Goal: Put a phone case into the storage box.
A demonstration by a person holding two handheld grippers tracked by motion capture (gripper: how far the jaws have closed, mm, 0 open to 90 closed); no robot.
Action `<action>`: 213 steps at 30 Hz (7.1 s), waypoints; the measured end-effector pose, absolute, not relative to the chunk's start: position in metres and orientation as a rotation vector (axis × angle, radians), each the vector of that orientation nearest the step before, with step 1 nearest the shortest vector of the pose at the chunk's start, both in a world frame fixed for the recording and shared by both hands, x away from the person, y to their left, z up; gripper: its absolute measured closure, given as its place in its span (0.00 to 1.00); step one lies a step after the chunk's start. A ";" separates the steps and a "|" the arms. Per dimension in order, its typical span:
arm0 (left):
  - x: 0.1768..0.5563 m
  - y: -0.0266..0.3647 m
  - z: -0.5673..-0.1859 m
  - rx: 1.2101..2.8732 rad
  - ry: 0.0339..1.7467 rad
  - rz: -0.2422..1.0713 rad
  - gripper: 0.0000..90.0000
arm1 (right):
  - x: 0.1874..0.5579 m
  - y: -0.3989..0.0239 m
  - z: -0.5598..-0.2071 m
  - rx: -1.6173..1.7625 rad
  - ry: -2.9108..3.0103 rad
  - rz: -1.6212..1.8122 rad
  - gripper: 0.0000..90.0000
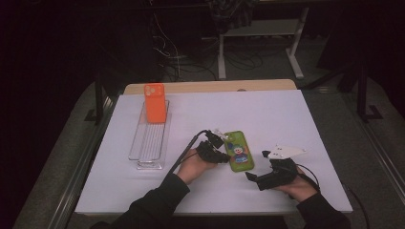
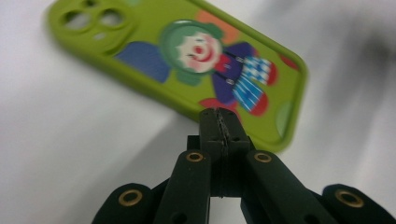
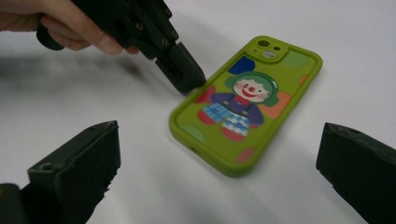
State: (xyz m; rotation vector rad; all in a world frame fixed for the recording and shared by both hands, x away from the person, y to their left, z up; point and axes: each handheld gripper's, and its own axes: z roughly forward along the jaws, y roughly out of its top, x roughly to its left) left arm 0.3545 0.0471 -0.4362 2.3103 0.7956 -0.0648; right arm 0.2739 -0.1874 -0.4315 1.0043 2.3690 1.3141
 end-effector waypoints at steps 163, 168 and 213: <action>0.360 0.128 -0.373 2.146 0.440 0.104 0.00 | 0.376 -0.164 -0.387 1.026 2.634 0.909 0.17; 0.372 0.124 -0.371 2.143 0.376 0.085 0.00 | 0.382 -0.158 -0.381 0.928 2.701 0.953 0.17; 0.341 0.097 -0.389 2.394 -0.019 -0.077 0.00 | 0.340 -0.089 -0.375 0.172 3.007 0.996 0.17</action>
